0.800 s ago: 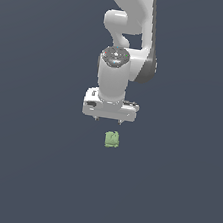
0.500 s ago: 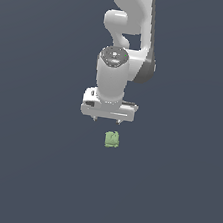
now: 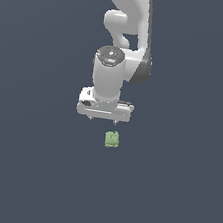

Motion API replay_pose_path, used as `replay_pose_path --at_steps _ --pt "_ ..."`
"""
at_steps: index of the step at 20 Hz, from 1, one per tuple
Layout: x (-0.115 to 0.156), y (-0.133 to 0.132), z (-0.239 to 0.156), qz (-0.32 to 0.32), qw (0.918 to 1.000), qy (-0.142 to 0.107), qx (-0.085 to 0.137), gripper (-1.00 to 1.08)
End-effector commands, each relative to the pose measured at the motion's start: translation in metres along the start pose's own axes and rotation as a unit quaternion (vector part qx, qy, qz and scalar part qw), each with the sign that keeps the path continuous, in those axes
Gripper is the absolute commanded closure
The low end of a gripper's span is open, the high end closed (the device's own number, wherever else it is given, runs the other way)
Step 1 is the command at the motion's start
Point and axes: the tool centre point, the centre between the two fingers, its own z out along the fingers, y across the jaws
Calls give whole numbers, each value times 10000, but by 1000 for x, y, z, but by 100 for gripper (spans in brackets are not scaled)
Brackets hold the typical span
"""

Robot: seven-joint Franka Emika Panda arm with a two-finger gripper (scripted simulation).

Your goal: Pick up the object and move it to a goal position.

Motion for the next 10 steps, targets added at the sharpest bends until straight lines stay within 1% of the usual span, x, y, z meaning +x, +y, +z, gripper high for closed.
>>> replay_pose_path --at_steps 1,5,10 --pt "1 -3 4 -38 10000 -4 5 -92" --pt "6 -14 19 -154 9999 -7 27 -92" --pt "13 -35 46 -360 9993 -14 79 -92"
